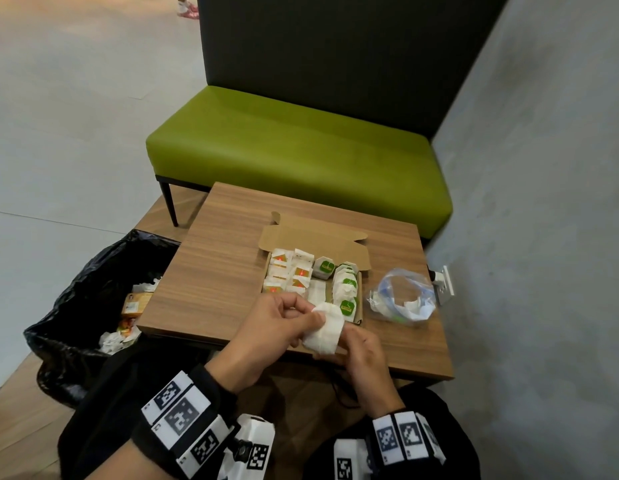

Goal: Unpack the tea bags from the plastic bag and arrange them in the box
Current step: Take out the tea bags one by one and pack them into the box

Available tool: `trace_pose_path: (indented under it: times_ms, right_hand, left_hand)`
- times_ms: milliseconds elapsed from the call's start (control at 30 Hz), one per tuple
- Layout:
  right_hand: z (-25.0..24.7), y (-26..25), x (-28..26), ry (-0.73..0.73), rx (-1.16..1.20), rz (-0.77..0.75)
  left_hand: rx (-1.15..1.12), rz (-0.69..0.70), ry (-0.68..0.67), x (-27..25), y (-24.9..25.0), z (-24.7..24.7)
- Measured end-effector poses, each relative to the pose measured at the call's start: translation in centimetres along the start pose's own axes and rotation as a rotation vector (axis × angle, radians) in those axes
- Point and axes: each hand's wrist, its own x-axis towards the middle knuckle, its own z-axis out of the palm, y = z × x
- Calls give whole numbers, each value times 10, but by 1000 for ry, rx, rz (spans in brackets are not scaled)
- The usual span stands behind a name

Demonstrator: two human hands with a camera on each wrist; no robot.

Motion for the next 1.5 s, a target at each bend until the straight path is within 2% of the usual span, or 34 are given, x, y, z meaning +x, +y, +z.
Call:
trace_pose_path:
  times_ms: [67,200,367,433,567,667,800,900,1033,1100,1200,1267,1367,1500]
  right_hand:
    - [-3,-10,5,45,40,-14]
    - [-6,-23,13,124,-31,-137]
    - [-4,-31,9,110,43,-242]
    - [-6,-30,5,34,-13,-298]
    - [-10,-20,4,-96,-68,-261]
    - [-9,-18,7,-57,-136,-238]
    - [-4,-20,11,-23,-196,-228]
    - [-3,-20,16,-23,-242,-216]
    - [-5,-23,22,-31,-292,-209]
    - [-10,-24,28,65,-339,-194]
    - [-21,-19,39,233,-495,-186]
    - [-27,-14,44,278,-535,-166]
    - [-31,-11,47,316,-475,-147]
    - [-25,-7,49,318,-446,-144]
  left_hand:
    - [25,-17,-24,-3,-4,3]
    - [134,7,-45,-4,-12,7]
    - [131,-44,26,-1,-19,8]
    - [101,-78,46,0,-20,7]
    - [-80,-158,17,2,-18,3]
    - [-146,-204,-38,4,-16,-1]
    - [-224,-227,-46,5,-12,-5]
    - [-151,-193,-50,7,-11,-9]
    - [35,-177,14,14,-14,-22]
    - [105,-162,77,20,-14,-34]
    - [193,-105,245,33,-11,-60]
    - [242,-89,351,46,-10,-81]
    - [319,-156,426,66,-14,-109]
    - [480,-286,461,90,-34,-130]
